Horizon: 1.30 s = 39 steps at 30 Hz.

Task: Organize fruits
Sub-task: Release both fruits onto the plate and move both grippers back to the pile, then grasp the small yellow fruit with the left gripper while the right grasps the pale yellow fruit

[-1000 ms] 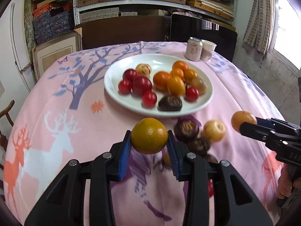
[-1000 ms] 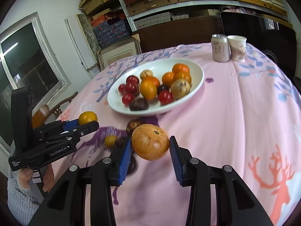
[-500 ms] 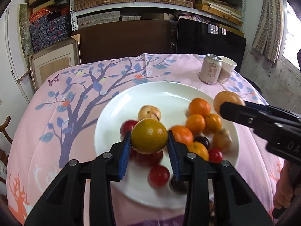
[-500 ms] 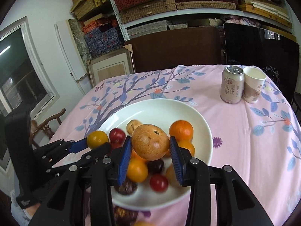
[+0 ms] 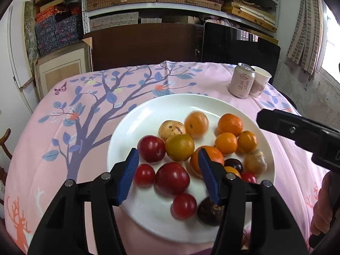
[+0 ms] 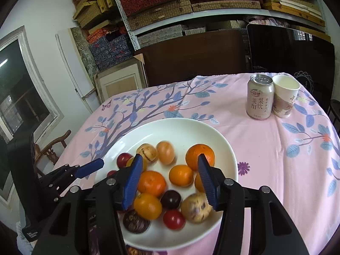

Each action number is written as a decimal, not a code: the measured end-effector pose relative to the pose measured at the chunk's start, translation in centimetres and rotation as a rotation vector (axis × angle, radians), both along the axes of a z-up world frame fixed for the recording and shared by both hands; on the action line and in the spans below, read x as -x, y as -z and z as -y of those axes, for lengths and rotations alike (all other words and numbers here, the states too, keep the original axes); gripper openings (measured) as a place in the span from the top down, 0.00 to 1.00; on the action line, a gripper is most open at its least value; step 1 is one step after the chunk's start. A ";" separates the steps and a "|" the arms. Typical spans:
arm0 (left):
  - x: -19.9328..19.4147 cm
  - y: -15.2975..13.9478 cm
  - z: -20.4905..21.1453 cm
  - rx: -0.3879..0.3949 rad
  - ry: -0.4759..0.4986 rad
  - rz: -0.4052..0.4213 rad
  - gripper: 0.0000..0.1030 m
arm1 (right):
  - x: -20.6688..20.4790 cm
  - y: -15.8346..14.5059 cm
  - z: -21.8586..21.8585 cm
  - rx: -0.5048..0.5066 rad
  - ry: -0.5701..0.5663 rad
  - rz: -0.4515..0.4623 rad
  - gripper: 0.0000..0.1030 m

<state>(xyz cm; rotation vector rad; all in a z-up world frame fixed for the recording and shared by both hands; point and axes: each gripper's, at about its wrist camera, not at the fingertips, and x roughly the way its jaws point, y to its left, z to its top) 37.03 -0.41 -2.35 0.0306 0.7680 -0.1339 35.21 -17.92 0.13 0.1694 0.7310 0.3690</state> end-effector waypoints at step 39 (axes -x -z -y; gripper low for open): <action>15.3 4.6 0.5 -0.074 0.066 -0.059 0.30 | 13.8 5.5 2.6 0.013 -0.047 -0.091 0.40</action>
